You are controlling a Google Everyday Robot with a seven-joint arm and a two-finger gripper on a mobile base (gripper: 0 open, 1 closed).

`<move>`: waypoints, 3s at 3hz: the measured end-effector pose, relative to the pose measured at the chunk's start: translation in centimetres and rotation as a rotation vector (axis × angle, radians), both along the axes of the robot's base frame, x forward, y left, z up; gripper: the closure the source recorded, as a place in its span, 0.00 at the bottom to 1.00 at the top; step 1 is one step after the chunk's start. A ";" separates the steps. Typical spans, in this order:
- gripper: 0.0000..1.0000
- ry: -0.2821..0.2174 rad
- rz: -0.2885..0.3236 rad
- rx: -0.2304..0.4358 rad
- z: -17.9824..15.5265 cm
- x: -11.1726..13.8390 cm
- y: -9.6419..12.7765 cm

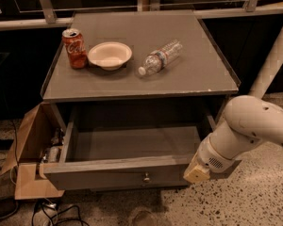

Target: Close top drawer

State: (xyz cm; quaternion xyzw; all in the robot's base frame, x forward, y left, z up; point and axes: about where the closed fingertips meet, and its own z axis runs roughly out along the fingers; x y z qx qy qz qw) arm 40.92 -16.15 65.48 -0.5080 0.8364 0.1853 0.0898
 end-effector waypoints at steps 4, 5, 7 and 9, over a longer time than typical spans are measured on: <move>0.24 0.000 0.000 0.000 0.0 0.0 0.0; 0.47 0.000 0.000 0.000 0.0 0.0 0.0; 0.94 0.000 0.000 0.000 0.0 0.0 0.0; 1.00 0.000 0.000 0.000 0.0 0.0 0.0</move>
Offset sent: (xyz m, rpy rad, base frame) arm 0.0000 0.0000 0.0000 0.0000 0.0000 0.0000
